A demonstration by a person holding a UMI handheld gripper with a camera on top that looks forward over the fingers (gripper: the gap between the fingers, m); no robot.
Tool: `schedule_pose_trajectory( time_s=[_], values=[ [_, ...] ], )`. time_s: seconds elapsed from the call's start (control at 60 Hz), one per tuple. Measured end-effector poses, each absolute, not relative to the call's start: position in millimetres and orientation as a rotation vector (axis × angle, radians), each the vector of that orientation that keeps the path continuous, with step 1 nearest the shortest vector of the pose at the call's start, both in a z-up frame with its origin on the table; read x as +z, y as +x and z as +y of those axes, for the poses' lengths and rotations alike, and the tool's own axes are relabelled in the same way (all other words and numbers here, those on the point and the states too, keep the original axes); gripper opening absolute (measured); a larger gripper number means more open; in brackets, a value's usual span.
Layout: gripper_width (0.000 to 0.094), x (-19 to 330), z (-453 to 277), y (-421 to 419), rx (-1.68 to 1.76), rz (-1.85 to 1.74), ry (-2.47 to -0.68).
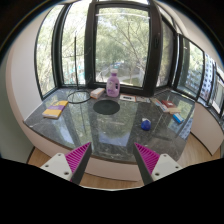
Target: Arrange mouse
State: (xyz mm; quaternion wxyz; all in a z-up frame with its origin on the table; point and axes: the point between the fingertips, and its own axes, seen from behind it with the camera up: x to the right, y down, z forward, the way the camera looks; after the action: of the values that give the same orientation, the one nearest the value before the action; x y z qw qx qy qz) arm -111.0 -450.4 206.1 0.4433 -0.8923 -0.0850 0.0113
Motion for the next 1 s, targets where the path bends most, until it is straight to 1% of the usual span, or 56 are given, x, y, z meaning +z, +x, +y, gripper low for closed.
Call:
schedule_pose_trajectory(
  time_s=[0.1, 0.283, 0.383, 0.5, 0.65, 0.767, 0.867, 0.933, 1.0],
  values=[
    [0.0852, 194.1, -449.9, -95.6, 0.015, -0.174, -2.246],
    [0.0854, 143.7, -423.0, -50.8, -0.008, -0.101, -2.328],
    [0.0854, 116.3, -394.8, -18.3, -0.045, -0.051, -2.353],
    [0.0855, 88.0, -340.9, 16.3, -0.075, -0.003, -2.336],
    [0.0854, 53.0, -251.1, 53.7, -0.102, 0.019, -2.28],
    [0.0856, 28.9, -185.9, 71.6, -0.084, 0.028, -2.248],
    [0.0846, 6.3, -143.7, 82.8, -0.076, 0.017, -2.252],
    [0.0825, -2.5, -121.9, 86.2, -0.06, 0.011, -2.243],
    [0.0757, -13.1, -110.4, 85.7, -0.055, -0.002, -2.258]
  ],
)
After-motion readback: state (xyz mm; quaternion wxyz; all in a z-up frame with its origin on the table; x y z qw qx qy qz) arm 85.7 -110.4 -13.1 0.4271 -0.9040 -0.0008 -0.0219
